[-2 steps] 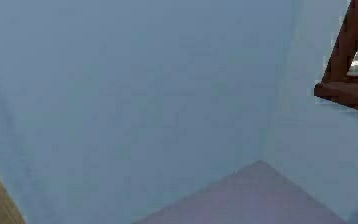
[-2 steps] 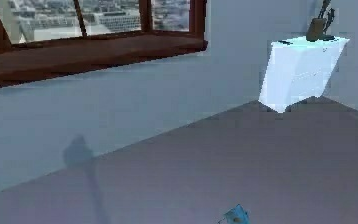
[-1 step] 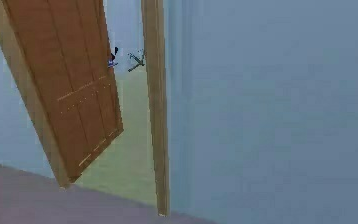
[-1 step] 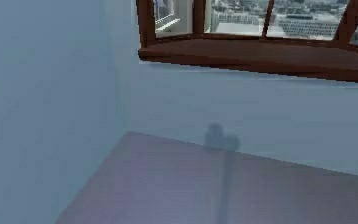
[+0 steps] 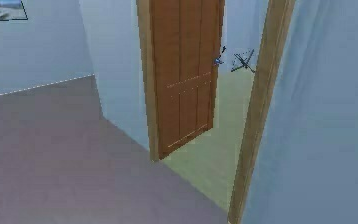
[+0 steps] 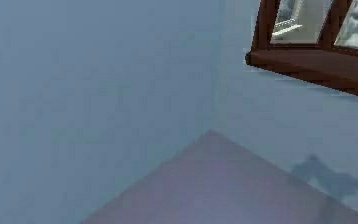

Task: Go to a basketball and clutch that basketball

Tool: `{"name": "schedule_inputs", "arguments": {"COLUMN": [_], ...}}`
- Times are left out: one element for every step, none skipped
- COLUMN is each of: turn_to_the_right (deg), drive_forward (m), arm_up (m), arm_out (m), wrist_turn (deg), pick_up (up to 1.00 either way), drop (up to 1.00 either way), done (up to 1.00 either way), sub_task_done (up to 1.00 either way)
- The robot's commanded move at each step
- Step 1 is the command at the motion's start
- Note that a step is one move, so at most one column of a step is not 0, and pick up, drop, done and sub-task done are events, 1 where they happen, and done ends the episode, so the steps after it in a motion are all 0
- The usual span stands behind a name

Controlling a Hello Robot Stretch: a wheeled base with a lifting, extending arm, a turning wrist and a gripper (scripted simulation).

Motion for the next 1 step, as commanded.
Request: {"name": "schedule_inputs", "arguments": {"turn_to_the_right": [0.0], "drive_forward": [0.80], "arm_up": [0.00], "arm_out": [0.00], "wrist_turn": [0.0], "pick_up": [0.00], "drop": [0.00], "done": [0.00], "sub_task_done": [0.00]}}
